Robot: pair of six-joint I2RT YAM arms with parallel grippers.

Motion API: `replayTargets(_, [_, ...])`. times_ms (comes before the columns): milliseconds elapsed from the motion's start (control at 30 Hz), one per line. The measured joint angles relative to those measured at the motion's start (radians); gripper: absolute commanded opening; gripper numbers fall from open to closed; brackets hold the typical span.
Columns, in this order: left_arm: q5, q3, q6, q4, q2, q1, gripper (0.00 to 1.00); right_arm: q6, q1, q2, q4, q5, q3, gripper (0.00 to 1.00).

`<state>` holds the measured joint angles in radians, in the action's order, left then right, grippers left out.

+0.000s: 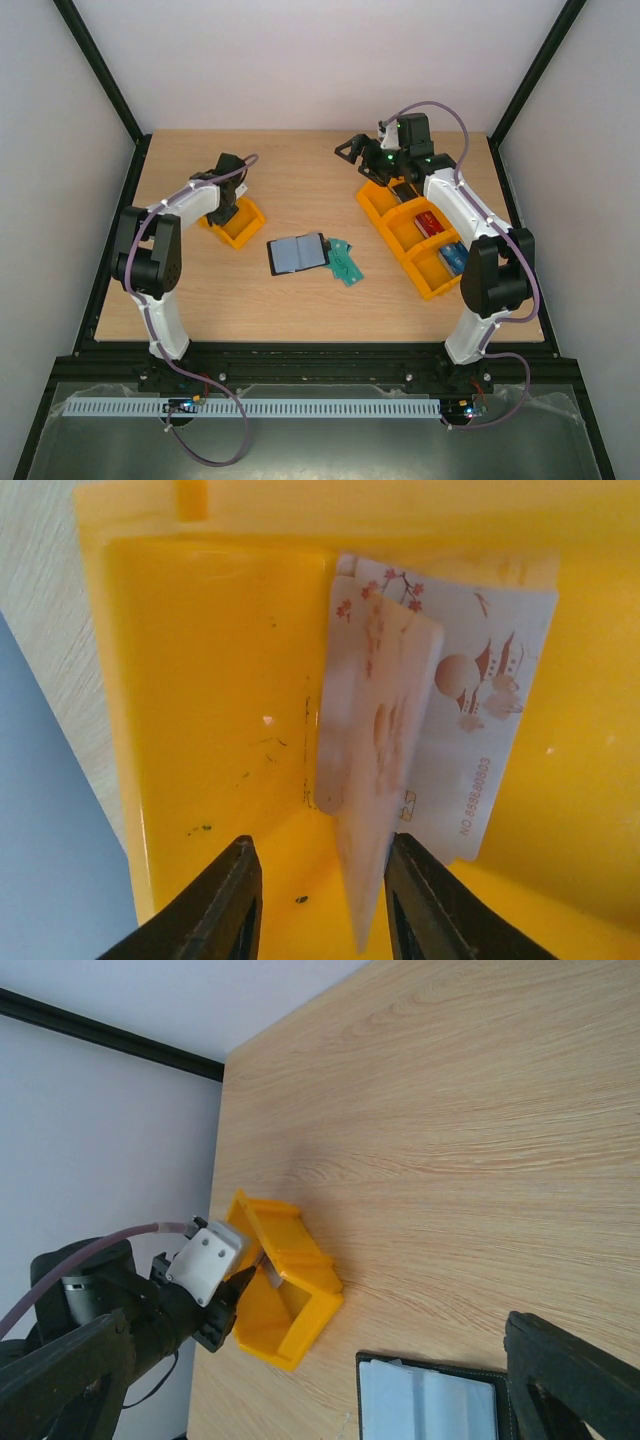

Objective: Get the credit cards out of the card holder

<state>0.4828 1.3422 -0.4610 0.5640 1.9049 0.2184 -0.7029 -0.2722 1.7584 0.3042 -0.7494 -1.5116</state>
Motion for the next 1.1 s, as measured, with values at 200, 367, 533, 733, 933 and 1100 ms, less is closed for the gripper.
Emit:
replayTargets(200, [-0.024,-0.011,0.001,-0.015,-0.004,0.0,0.59,0.003,0.0,0.0,0.001,-0.005,0.0,0.99])
replayTargets(367, [-0.167,0.045,0.019,0.02,-0.034,0.0,0.75,0.007,0.0,0.0,0.002,-0.008,0.002,0.99])
replayTargets(533, [-0.282,0.068,0.042,0.031,-0.107,0.0,0.75,0.011,0.0,0.0,0.005,-0.012,0.002,0.99])
replayTargets(733, [-0.444,0.084,0.1,0.097,-0.183,0.029,0.9,0.075,0.001,-0.012,0.021,-0.014,0.018,1.0])
replayTargets(933, [-0.557,-0.037,0.119,0.077,-0.379,0.233,0.99,0.154,-0.019,-0.098,0.143,0.107,0.127,0.9])
replayTargets(1100, [-0.579,-0.196,0.122,0.068,-0.352,0.339,0.95,0.225,-0.135,-0.102,0.327,0.362,0.172,0.75])
